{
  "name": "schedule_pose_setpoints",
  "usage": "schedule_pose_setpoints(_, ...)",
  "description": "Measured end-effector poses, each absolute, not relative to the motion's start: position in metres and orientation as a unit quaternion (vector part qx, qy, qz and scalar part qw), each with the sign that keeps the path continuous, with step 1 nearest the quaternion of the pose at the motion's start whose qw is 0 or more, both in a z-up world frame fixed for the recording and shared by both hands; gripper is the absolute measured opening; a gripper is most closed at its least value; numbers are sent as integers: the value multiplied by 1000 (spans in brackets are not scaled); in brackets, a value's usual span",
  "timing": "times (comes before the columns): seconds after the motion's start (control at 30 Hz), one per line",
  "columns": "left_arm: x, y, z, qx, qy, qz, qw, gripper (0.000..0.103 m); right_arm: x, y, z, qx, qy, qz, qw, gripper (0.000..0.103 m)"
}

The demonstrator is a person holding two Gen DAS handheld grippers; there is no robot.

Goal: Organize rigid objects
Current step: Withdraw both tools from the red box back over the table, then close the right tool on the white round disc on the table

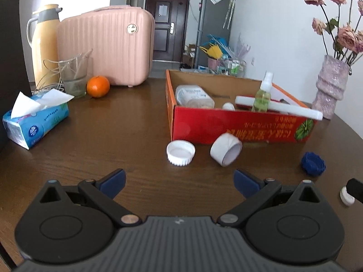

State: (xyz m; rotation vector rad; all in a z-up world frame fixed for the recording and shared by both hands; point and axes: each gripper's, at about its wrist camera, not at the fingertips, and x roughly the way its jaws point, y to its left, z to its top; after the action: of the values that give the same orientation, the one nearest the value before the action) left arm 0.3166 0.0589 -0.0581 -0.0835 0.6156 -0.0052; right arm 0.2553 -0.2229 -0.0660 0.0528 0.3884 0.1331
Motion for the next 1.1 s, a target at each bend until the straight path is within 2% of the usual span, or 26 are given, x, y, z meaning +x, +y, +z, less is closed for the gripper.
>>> schedule_pose_setpoints(0.47,301,83,-61,-50,308,-13,950,103,233,-256,-78,28,240,26,970,103)
schedule_pose_setpoints(0.53,300,84,-61,-51,308,-13,950,103,238,-259,-80,30,247,18,968,101)
schedule_pose_setpoints(0.9,299,85,-60,-57,304,-14,951,103,279,-272,-95,13,302,8,953,67)
schedule_pose_setpoints(1.03,300,85,-60,-59,305,-13,950,103,286,-274,-95,16,306,7,952,65)
schedule_pose_setpoints(1.1,299,85,-60,-58,305,-13,951,103,289,-274,-95,16,307,8,951,60)
